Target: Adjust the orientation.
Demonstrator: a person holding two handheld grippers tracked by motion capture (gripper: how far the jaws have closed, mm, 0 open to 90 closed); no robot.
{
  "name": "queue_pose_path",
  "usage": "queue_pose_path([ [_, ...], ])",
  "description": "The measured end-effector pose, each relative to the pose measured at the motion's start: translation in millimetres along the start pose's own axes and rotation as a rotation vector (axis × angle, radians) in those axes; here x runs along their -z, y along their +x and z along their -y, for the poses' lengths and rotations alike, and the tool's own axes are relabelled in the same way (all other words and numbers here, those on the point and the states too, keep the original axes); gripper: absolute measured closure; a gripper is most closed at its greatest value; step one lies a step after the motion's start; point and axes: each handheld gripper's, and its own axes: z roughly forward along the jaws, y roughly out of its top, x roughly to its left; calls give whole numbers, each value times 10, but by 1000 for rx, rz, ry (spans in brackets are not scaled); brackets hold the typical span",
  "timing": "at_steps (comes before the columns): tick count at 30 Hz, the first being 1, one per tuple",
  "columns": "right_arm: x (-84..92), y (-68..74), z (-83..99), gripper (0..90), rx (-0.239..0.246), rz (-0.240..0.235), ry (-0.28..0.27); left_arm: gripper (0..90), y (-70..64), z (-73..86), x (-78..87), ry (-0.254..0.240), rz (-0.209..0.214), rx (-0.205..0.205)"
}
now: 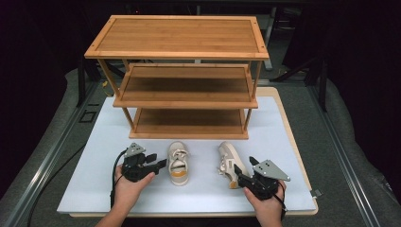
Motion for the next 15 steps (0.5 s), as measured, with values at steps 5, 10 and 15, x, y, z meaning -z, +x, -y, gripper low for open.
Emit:
queue_pose_path([
  [5, -3, -12, 3, 375, -6, -2, 0, 479, -150, -43, -53, 3, 31, -40],
  [10, -3, -7, 5, 375, -2, -2, -1, 473, -213, 10, -280, 78, 3, -95],
  [15, -31, 1, 16, 375, -6, 1, 12, 504, -177, -11, -342, 105, -17, -104],
])
